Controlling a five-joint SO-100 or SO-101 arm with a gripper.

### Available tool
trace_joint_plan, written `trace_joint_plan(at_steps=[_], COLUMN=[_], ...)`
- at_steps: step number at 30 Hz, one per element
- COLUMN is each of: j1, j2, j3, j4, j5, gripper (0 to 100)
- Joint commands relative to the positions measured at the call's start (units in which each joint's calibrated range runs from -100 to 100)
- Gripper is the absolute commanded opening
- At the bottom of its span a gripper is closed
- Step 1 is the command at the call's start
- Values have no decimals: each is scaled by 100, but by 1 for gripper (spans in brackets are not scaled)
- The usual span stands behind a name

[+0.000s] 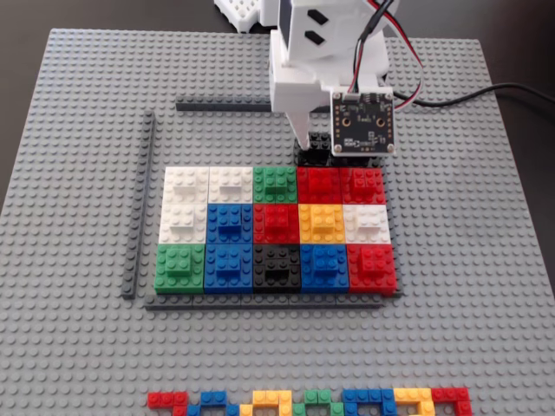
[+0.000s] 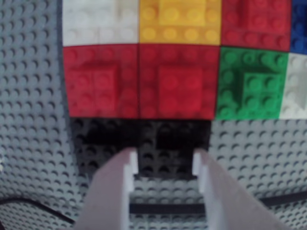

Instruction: Grab the cube and place it into the grid

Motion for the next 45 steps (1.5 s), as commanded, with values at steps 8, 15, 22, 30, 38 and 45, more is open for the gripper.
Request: trace_joint_plan(at_steps=[8, 15, 22, 30, 38, 45], j1=[111, 118, 59, -37, -7, 169], j2=[-396, -560, -826, -1617, -3285, -4601], j3=[-143, -488, -1077, -1557, -1149, -153], j4=[22, 188, 413, 808, 921, 393], j5=[15, -5, -78, -10, 78, 181], gripper=[15, 15, 16, 13, 0, 0])
